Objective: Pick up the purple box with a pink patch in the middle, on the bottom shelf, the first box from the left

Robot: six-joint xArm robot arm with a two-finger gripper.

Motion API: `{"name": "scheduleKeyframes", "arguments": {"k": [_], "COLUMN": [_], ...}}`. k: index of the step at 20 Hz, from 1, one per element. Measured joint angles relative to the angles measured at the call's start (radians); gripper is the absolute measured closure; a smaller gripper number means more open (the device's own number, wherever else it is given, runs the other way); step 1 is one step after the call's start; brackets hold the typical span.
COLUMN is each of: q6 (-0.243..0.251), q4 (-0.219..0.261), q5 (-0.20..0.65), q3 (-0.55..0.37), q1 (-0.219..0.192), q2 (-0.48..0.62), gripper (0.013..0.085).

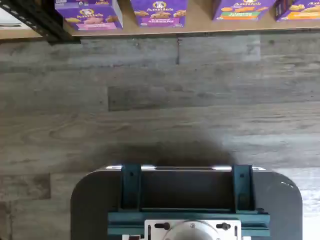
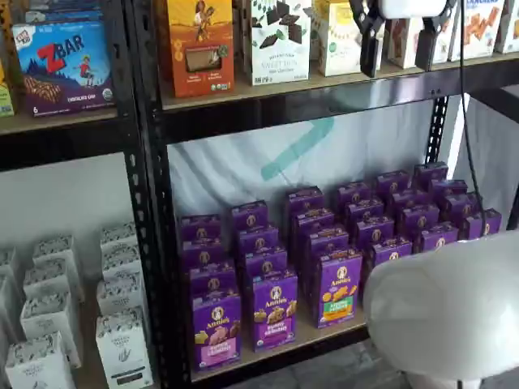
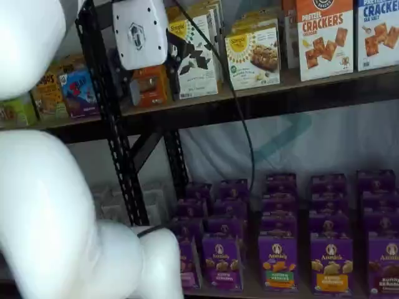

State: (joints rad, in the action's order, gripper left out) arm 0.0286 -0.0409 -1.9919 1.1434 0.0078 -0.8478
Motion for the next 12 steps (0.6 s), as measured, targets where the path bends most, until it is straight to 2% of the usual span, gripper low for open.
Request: {"name": "scheduleKeyframes", "arguments": {"k": [2, 6, 10, 12], "q6": [0.001, -0.004, 0.019, 0.021], "q4": [0.001, -0.012, 0.021, 0.016], "q5": [-0.033, -0.026, 0.007, 0.022], "q3": [0.017, 0.013, -0.02, -0.044], "q1": [0.002, -0.01, 0.03, 0.028], "q2": [0.02, 0.016, 0.0, -0.006], "gripper": [0.013, 0.013, 0.013, 0.013]}}
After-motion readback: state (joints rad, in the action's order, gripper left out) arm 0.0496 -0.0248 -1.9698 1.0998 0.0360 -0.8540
